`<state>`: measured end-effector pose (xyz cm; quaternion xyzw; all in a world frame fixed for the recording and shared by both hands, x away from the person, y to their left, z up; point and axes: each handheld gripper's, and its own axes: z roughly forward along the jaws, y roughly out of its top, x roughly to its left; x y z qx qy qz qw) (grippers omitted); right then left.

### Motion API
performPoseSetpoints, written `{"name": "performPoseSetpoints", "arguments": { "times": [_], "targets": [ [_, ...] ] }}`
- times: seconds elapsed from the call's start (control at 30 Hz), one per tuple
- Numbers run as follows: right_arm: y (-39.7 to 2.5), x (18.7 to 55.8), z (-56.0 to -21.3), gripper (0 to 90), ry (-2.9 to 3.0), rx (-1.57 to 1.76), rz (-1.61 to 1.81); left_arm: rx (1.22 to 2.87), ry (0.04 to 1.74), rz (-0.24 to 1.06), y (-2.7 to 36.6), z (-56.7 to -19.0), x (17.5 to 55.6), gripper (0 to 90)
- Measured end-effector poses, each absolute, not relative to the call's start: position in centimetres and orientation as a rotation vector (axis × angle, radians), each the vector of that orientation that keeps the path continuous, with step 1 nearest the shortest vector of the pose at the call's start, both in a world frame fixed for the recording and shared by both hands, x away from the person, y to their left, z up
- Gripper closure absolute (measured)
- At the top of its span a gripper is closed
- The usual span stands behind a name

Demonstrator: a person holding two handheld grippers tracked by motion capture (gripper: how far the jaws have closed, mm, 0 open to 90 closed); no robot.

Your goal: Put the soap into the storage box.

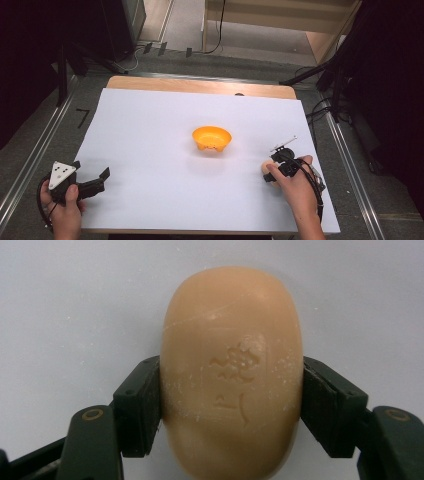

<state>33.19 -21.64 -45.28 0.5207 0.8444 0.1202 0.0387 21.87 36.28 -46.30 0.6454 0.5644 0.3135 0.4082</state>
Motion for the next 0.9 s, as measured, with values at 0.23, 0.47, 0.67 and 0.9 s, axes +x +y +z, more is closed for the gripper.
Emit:
{"name": "performPoseSetpoints", "arguments": {
  "times": [0.23, 0.47, 0.67, 0.9],
  "targets": [
    [-21.4, 33.5, -45.3, 32.9, 2.629, 1.538, 0.335, 1.62, 1.422, 0.784, 36.3, -46.3, 21.9, 0.1],
    [-22.8, 33.4, -45.1, 33.1, 2.696, 1.47, 0.469, 1.622, 1.424, 0.777, 36.4, -46.3, 21.9, 0.1],
    [-23.2, 33.3, -44.4, 33.1, 2.716, 1.417, 0.513, 1.628, 1.427, 0.784, 36.3, -46.3, 21.9, 0.1],
    [-22.6, 33.3, -43.2, 33.1, 2.749, 1.253, 0.49, 1.624, 1.428, 0.788, 36.3, -46.3, 21.9, 0.1]
  ]
}}
